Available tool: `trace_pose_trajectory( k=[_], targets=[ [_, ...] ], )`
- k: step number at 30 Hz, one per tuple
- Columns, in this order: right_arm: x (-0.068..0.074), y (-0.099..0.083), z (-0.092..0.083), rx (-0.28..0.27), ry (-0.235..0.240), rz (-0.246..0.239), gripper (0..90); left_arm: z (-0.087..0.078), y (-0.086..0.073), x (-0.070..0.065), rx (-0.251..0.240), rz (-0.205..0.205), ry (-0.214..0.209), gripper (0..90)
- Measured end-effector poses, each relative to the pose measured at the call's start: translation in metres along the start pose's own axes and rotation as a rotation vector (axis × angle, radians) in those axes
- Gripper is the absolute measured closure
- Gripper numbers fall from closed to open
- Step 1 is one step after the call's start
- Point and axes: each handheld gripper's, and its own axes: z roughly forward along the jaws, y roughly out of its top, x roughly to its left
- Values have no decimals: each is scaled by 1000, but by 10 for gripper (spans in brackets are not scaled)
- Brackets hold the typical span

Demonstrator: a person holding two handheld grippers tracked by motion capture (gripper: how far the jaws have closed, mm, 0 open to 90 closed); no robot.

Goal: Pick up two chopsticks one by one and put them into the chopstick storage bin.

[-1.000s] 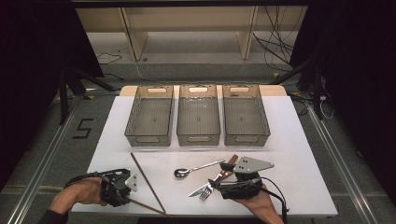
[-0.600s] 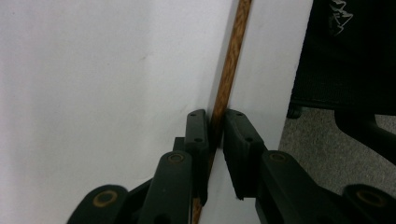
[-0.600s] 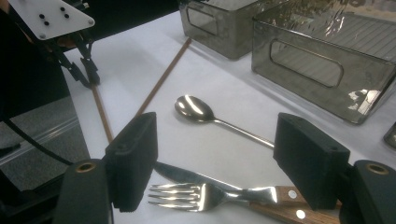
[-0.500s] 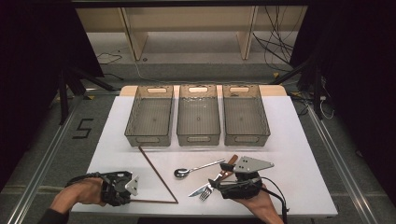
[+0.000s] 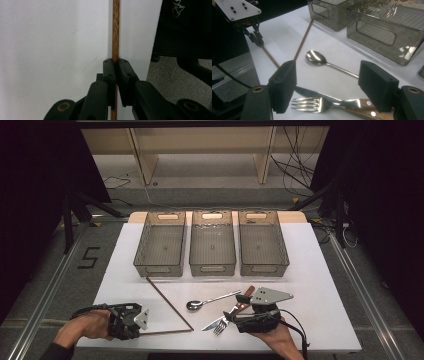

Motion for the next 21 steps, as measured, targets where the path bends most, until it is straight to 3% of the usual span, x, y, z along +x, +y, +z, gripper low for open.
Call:
trace_pose_trajectory(
  k=[7, 11, 19, 21],
  targets=[
    [0, 0, 0, 1, 0, 0, 315, -15, 0, -2, -63, 5, 16, 847],
    [0, 0, 0, -2, 1, 3, 314, -25, 0, 0, -112, -6, 47, 847],
    [0, 0, -1, -9, 0, 1, 313, -43, 11, 11, -277, -97, 161, 847],
    [0, 0, -2, -9, 0, 6, 313, -48, 14, 16, -320, -140, 192, 846]
  ],
)
